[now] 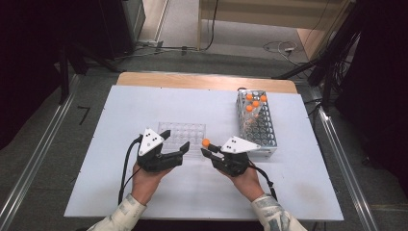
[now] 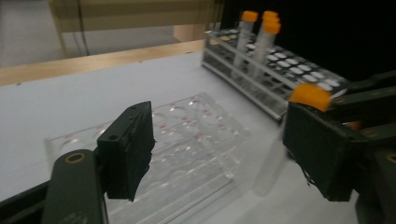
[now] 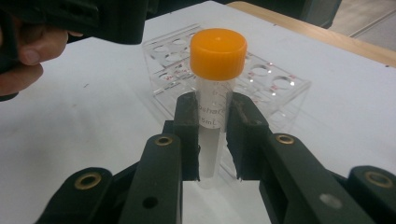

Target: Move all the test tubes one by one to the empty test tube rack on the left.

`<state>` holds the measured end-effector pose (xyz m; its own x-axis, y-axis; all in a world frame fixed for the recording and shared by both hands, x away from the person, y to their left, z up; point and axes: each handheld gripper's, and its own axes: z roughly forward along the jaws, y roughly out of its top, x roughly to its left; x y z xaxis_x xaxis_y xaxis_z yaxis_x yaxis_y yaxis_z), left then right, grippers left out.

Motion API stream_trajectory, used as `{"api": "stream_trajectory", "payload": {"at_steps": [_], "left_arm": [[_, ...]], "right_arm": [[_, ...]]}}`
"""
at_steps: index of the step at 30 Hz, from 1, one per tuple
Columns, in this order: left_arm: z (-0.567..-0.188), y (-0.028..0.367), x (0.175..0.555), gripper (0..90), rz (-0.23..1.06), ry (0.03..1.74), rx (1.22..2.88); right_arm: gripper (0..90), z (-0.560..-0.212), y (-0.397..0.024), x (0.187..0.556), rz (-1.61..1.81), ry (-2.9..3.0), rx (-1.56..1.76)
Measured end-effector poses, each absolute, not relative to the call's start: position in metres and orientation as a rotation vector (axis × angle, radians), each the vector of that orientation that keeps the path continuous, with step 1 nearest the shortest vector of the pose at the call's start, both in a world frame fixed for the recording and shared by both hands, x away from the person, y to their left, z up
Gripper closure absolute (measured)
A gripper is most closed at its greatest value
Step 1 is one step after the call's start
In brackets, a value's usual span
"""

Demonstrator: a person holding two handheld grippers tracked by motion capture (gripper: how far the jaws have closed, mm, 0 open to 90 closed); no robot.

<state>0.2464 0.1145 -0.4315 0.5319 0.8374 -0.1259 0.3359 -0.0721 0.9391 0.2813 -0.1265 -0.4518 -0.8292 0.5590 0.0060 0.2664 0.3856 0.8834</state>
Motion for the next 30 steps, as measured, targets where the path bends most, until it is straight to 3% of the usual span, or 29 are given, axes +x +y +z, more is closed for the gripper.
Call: {"api": "stream_trajectory", "payload": {"at_steps": [6,11,17,21,25,30], "left_arm": [[-0.427,0.098,0.242,45.7,0.534,0.883,1.707],[-0.431,0.094,0.244,46.5,0.537,0.873,1.751],[-0.431,0.095,0.243,57.3,0.528,0.839,1.757],[-0.433,0.094,0.244,57.9,0.536,0.846,1.776],[-0.435,0.094,0.244,68.8,0.537,0.855,1.771],[-0.435,0.095,0.245,69.3,0.523,0.857,1.773]], "right_arm": [[72.5,-0.455,-0.112,0.280,1.426,2.379,0.704],[72.5,-0.455,-0.105,0.279,1.435,2.391,0.680],[72.5,-0.457,-0.100,0.278,1.434,2.403,0.671],[72.5,-0.456,-0.098,0.277,1.437,2.403,0.664],[72.5,-0.457,-0.097,0.277,1.433,2.408,0.666],[72.4,-0.457,-0.097,0.277,1.437,2.411,0.669]]}}
